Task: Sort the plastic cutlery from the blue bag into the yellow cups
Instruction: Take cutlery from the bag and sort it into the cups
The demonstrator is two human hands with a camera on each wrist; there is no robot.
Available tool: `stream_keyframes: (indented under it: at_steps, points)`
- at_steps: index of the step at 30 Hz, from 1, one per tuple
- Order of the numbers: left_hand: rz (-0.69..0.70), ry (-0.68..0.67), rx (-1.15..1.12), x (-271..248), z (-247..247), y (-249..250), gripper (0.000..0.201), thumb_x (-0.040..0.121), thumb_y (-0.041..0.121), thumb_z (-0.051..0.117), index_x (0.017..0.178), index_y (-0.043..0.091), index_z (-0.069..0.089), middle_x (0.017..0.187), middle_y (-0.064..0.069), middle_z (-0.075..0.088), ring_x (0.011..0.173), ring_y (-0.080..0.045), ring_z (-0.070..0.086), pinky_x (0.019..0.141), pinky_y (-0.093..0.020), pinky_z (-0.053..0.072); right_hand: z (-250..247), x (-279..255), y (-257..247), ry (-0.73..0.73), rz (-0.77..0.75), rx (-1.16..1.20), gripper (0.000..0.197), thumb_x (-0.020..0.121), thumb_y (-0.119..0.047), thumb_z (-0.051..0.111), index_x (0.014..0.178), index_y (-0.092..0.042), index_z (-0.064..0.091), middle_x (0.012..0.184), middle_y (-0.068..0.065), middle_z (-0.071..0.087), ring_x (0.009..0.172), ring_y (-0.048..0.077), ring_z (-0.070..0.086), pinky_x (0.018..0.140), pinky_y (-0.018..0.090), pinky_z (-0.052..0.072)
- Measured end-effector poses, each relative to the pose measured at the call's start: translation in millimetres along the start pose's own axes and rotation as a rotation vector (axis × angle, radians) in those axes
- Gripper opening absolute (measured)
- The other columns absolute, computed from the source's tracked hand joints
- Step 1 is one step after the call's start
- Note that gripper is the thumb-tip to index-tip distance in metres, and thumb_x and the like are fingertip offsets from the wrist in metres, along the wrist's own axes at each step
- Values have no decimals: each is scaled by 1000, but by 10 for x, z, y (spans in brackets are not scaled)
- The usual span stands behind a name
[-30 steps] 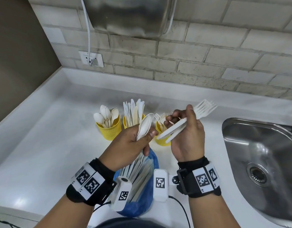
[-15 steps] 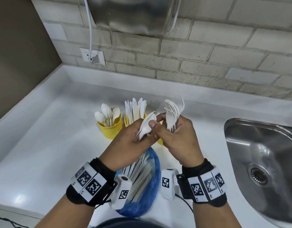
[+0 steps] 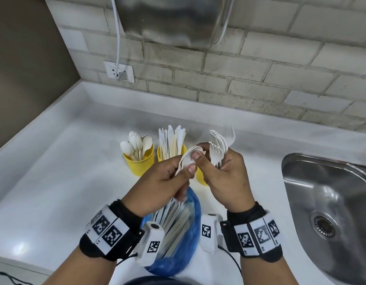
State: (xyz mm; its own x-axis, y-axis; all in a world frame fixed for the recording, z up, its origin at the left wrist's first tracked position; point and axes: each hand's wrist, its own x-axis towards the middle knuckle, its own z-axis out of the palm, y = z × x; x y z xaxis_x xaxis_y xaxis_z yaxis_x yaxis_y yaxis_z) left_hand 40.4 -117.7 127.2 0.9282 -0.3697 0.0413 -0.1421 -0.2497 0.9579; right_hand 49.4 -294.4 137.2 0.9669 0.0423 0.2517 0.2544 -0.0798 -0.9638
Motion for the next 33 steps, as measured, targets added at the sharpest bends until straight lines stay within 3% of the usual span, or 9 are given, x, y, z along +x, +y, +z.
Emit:
stream_keyframes:
  at_steps: [2, 5, 8, 12, 14, 17, 21, 27, 33]
  points:
    - [47, 80, 110, 20, -31, -62, 33, 101, 50, 57, 105, 18, 66, 83, -5, 69, 80, -23, 69, 77, -44, 58, 15, 8, -6, 46, -9, -46, 4, 95, -12, 72, 94, -16, 75, 80, -10, 75, 74, 3, 70, 71, 18, 51]
    - [114, 160, 294, 43, -123, -120, 23, 94, 43, 68, 109, 26, 67, 89, 11, 68, 93, -12, 67, 77, -31, 55, 45, 46, 34, 86, 15, -138, 8, 93, -18, 74, 90, -11, 74, 81, 0, 76, 75, 14, 72, 69, 29, 56]
    - [100, 132, 243, 39, -188, -160, 17, 91, 33, 75, 91, 18, 68, 79, 8, 66, 81, -15, 70, 71, -38, 58, 104, 95, 32, 45, 11, -227, 11, 93, -20, 74, 90, -10, 75, 76, -2, 74, 71, 12, 69, 69, 33, 56]
    - [58, 159, 244, 12, -277, -207, 9, 91, 28, 76, 95, 21, 72, 78, 8, 72, 77, -13, 72, 75, -41, 60, 114, 133, 87, 72, 40, -102, 33, 90, -22, 77, 121, -20, 69, 78, -18, 65, 71, -1, 62, 72, 23, 50]
    - [37, 226, 271, 8, -369, -224, 7, 92, 28, 75, 97, 24, 72, 79, 11, 73, 74, -8, 72, 74, -38, 61, 65, 140, 109, 128, 97, 17, 41, 87, -27, 77, 126, -28, 64, 70, -15, 57, 58, 2, 52, 62, 23, 43]
    - [34, 384, 326, 44, -566, -260, 8, 92, 28, 75, 95, 22, 72, 76, 14, 74, 66, -4, 71, 68, -34, 60, -57, 134, 119, 194, 217, 333, 40, 96, -7, 67, 130, -24, 56, 56, -2, 42, 38, 8, 32, 45, 18, 31]
    - [32, 535, 413, 141, -835, -310, 12, 92, 30, 75, 95, 20, 70, 77, 8, 75, 61, -3, 71, 66, -33, 61, -198, 102, 129, 227, 304, 632, 48, 92, -7, 63, 137, -20, 51, 56, 2, 29, 33, 8, 21, 38, 15, 23]
    - [14, 603, 587, 286, -1043, -425, 22, 85, 28, 81, 96, 19, 65, 74, 6, 72, 69, -6, 71, 67, -12, 51, -265, 211, 180, 209, 443, 809, 12, 97, -19, 54, 104, -13, 61, 43, -4, 24, 29, 10, 20, 35, 18, 23]
    - [-94, 494, 695, 340, -1045, -600, 37, 83, 25, 81, 107, 27, 52, 68, 4, 65, 72, -23, 68, 66, -31, 48, -261, 220, 263, 257, 530, 1120, 38, 99, -31, 48, 64, -16, 43, 53, 0, 34, 48, 18, 41, 52, 27, 45]
